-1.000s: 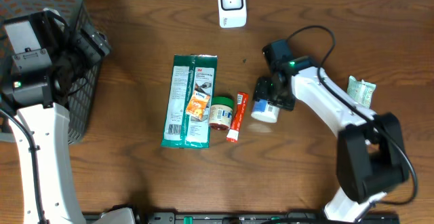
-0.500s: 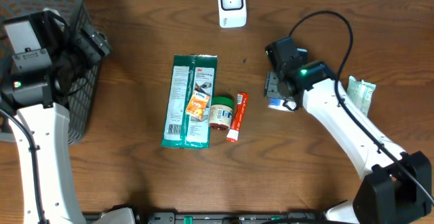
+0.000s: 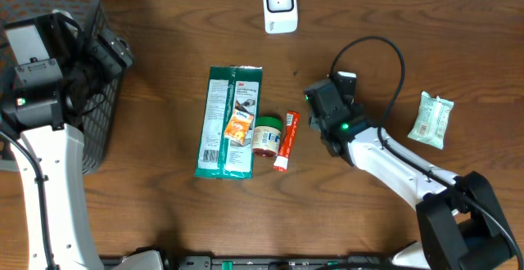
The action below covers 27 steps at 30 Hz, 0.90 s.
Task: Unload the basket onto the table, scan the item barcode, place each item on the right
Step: 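Grasp the swab tub with the right gripper and lift it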
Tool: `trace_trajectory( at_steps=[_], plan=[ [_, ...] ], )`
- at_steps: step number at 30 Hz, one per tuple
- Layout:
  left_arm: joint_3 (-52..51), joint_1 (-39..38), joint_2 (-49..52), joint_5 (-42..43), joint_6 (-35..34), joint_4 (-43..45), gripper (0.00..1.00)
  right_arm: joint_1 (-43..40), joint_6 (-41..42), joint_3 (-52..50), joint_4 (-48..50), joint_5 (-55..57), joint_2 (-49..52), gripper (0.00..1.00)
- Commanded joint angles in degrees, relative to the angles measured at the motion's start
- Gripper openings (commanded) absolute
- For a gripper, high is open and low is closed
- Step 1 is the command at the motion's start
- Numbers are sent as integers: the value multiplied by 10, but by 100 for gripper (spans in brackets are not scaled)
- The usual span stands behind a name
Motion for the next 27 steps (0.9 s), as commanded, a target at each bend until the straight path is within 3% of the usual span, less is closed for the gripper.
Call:
trace_trajectory(
  at_steps=[1, 7, 17, 27],
  plan=[
    [9, 2, -3, -7, 0, 0, 86, 2, -3, -29, 54, 36, -6, 58],
    [9, 2, -3, -7, 0, 0, 86, 2, -3, -34, 93, 57, -6, 61],
    [9, 2, -3, -7, 0, 0, 86, 3, -13, -34, 71, 57, -4, 71],
    [9, 2, -3, -7, 0, 0, 86, 4, -13, -34, 59, 57, -4, 72]
  ],
)
